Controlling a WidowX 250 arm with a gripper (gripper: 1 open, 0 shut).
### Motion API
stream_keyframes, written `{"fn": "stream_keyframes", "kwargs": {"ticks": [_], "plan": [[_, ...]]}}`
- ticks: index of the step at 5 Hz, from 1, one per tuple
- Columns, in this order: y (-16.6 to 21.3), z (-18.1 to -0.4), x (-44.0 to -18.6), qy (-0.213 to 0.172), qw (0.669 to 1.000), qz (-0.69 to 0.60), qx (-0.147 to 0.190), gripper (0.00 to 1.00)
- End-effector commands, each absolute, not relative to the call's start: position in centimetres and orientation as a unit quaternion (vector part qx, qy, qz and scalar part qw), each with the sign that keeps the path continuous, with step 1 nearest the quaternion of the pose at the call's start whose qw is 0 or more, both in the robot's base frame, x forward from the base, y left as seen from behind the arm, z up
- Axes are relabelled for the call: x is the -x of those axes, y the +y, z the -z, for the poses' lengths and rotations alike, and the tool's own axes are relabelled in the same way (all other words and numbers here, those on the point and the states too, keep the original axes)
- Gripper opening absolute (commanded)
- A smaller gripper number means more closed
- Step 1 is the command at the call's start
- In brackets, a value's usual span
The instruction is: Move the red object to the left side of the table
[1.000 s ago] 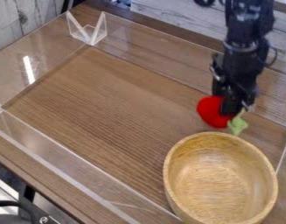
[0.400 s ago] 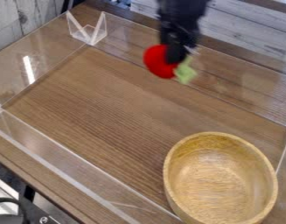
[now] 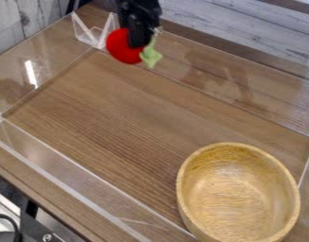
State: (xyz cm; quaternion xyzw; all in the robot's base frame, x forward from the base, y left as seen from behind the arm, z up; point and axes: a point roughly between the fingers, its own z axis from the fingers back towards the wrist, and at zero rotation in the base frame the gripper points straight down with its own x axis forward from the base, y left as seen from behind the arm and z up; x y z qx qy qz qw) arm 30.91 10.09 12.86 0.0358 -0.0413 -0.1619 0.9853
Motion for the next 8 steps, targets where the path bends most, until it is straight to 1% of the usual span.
{"fn": "stream_keyframes", "kwargs": {"ticks": [1,2,3,4,5,6,7,8], "plan": [[14.0,-14.4,-30.1,-0.059,0.988,0.126,-0.061,0.0],[17.7,-13.7,-29.1,-0.051,0.991,0.099,-0.069,0.0],[20.1,-11.3,-29.9,-0.044,0.994,0.068,-0.071,0.0],[21.4,-8.8,-31.0,-0.038,0.996,0.045,-0.072,0.0],[21.8,-8.0,-31.2,-0.032,0.996,0.051,-0.069,0.0],[21.8,-7.6,-31.3,-0.028,0.996,0.055,-0.062,0.0],[21.8,-7.5,-31.7,-0.024,0.997,0.045,-0.054,1.0],[21.6,-7.4,-32.1,-0.021,0.998,0.035,-0.045,1.0]]}}
